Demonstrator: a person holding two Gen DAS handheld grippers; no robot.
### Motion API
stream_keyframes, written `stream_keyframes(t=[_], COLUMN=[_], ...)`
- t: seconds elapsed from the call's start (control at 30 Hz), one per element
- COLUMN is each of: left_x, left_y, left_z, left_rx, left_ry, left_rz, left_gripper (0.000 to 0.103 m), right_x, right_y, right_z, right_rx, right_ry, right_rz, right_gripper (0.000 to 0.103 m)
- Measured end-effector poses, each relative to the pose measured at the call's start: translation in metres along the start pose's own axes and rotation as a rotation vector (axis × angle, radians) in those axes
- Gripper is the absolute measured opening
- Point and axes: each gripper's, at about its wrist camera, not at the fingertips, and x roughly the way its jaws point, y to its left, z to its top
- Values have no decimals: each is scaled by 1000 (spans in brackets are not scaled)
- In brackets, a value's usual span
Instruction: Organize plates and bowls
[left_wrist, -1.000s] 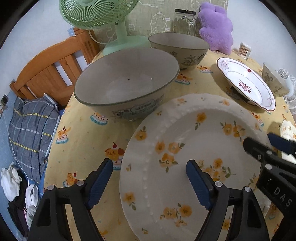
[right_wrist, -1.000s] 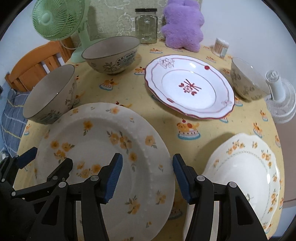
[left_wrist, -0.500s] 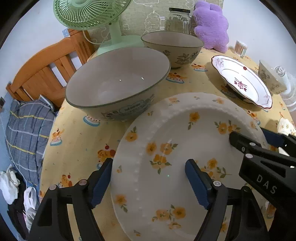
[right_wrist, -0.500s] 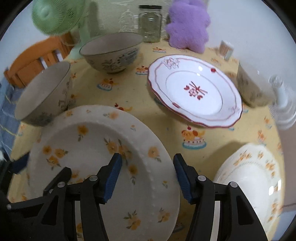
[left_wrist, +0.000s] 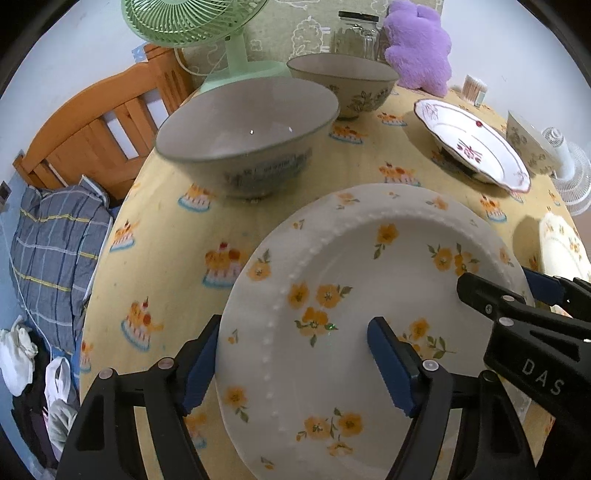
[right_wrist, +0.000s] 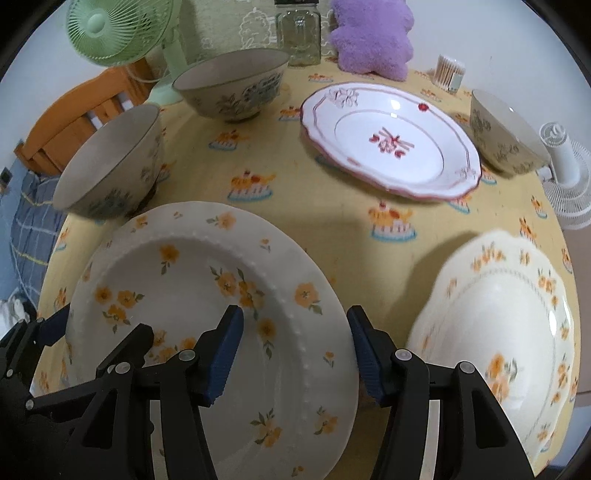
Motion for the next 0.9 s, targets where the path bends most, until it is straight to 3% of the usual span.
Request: stream_keyframes(t=[0.2,0.43,0.63,0.9], left_x=[-8,-11,-11,-11], left_y=[0,-7,-10,-9], left_z=[-18,-22,-28,-26], left_rx=[-9,-19,-39,-20], left_ry=[10,8,-26,-11], left_rz=[1,54,94,72], left_gripper=[78,80,82,82], right_x=[-8,-9,-9,-10], right_y=[0,-10,-9,-6], right_z=[-17,-27,-29,-30], right_rx=[-17,4,-23,8], right_ry=[23,58,41,19], right_rz=[22,99,93,58], right_gripper=[61,62,61,60])
